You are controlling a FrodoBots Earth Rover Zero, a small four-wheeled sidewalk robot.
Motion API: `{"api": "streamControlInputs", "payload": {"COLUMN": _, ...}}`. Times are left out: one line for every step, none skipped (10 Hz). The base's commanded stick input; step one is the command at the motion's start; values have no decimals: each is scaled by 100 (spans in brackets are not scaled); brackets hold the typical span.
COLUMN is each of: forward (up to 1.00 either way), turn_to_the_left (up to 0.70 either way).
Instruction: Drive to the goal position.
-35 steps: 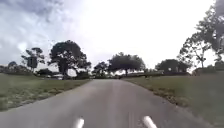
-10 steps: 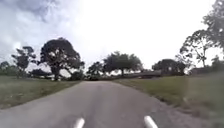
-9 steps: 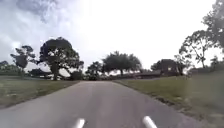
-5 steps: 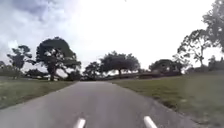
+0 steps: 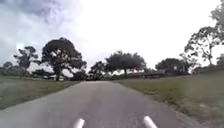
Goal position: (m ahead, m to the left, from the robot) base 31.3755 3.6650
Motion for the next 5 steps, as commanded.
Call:
{"api": "streamControlInputs", "payload": {"forward": 69, "turn_to_the_left": 26}}
{"api": "streamControlInputs", "payload": {"forward": 69, "turn_to_the_left": 6}}
{"api": "streamControlInputs", "payload": {"forward": 69, "turn_to_the_left": 3}}
{"api": "streamControlInputs", "payload": {"forward": 69, "turn_to_the_left": 3}}
{"api": "streamControlInputs", "payload": {"forward": 69, "turn_to_the_left": 3}}
